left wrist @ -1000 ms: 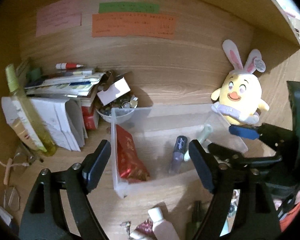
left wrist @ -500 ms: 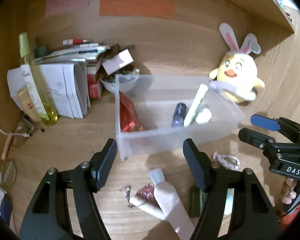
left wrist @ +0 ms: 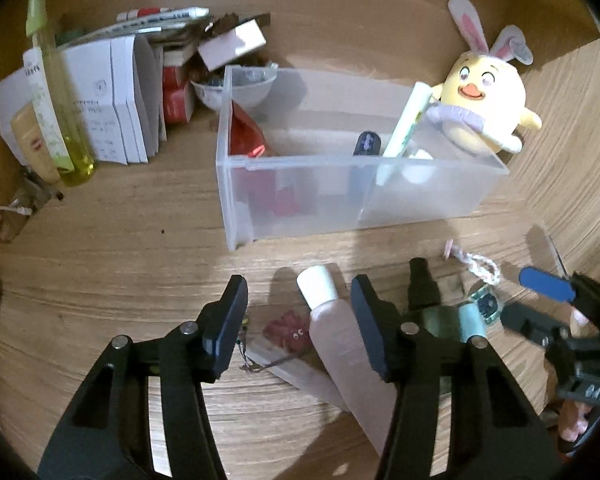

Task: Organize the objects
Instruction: 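Grasp the pink tube with white cap with the left tool while the right tool grasps the light blue bottle, then carry the pink tube with the left tool while the right tool carries the blue bottle toward the box, then drop the pink tube into the box with the left tool while the right tool releases the blue bottle, then move the left tool toward the white red-capped tube while the right tool approaches the pink figurine, then grasp the white red-capped tube with the left tool while the right tool grasps the pink figurine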

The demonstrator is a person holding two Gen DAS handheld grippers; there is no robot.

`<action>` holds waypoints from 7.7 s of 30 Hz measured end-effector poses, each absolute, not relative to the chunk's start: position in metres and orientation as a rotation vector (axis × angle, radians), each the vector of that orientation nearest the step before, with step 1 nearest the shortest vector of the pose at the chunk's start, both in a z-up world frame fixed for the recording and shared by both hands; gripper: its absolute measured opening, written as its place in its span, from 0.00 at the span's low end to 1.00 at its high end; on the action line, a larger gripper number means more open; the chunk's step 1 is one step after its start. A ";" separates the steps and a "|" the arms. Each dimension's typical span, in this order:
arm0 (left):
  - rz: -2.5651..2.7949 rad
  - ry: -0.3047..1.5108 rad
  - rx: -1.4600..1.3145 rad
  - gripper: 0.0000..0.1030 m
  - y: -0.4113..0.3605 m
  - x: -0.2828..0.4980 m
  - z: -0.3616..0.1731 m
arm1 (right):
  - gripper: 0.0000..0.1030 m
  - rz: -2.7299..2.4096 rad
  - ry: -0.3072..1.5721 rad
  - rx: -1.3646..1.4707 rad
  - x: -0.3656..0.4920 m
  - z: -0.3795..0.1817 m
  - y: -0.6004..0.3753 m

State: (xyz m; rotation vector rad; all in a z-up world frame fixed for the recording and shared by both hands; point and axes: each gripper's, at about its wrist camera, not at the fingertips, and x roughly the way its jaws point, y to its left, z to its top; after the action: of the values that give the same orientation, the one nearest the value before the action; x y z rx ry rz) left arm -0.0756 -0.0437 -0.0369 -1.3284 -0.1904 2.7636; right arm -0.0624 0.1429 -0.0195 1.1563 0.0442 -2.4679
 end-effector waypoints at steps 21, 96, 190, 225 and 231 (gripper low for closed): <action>2.650 -0.253 -1.393 0.23 -0.036 -0.093 -0.059 | 0.31 -2.395 0.065 1.252 -0.047 -0.046 0.128; 2.999 -0.369 -0.739 0.19 -0.069 -0.094 0.116 | 0.22 -2.680 0.012 0.843 -0.153 0.067 0.157; 2.789 -0.290 -1.372 0.92 -0.064 -0.061 -0.030 | 0.80 -2.588 0.174 1.043 -0.096 0.007 0.160; 2.868 -0.172 -1.368 0.39 -0.081 -0.014 -0.060 | 0.40 -2.092 0.457 1.177 -0.100 -0.040 -0.007; 2.862 -0.160 -1.351 0.26 -0.084 -0.013 -0.061 | 0.33 -2.075 0.513 1.182 -0.097 -0.047 -0.021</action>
State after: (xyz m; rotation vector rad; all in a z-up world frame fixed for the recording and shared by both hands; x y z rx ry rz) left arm -0.0127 -0.0841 -0.0611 -1.3508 -0.1603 2.8622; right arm -0.0966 -0.0214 -0.0467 1.1819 0.5133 -2.0749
